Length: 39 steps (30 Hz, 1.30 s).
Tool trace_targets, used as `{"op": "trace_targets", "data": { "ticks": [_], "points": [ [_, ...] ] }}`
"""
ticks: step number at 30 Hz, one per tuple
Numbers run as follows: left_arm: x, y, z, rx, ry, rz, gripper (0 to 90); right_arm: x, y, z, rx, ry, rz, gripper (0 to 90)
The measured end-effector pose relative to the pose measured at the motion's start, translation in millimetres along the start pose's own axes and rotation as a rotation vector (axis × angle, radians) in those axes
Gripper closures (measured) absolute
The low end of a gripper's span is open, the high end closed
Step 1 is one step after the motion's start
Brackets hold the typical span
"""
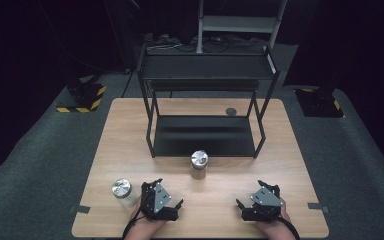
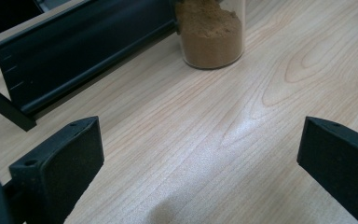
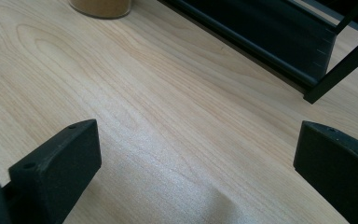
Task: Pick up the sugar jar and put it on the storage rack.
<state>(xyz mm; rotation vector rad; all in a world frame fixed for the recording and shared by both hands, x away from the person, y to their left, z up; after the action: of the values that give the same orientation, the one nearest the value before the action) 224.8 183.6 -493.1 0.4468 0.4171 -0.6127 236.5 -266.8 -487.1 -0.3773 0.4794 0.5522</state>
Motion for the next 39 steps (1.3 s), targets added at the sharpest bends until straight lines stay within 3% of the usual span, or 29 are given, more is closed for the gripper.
{"op": "trace_targets", "data": {
  "ticks": [10,18,27,32,39],
  "points": [
    [-0.2,-1.8,0.8,0.006,0.008,0.007,0.6,0.6,-1.3,0.8,0.012,0.005,0.002,0.0],
    [-1.8,0.9,-1.5,-0.024,-0.001,0.005,0.7,0.8,-2.3,1.1,0.014,0.009,0.006,0.0],
    [-4.5,1.9,-3.2,-0.025,-0.006,-0.002,0.7,1.2,-2.6,1.9,0.011,0.014,0.009,0.0],
    [-12.0,0.2,-0.3,-0.011,-0.04,-0.009,0.6,0.8,-3.2,1.2,0.014,0.009,0.013,0.0],
    [-27.5,-0.2,5.1,-0.025,-0.089,-0.023,0.6,0.4,-2.2,0.7,0.007,0.006,0.011,0.0]
  ]
}}
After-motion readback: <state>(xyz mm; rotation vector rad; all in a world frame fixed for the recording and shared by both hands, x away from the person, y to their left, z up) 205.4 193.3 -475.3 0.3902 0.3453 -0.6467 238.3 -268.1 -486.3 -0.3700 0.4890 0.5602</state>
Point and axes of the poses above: each handheld gripper's, and its own axes: x roughly forward along the jaws, z roughly out of its top, y roughly to its left, the point moved 4 cm from there along x, roughly forward along the jaws, and after that the axes turned 5 degrees about x, right-handed, at the moved point
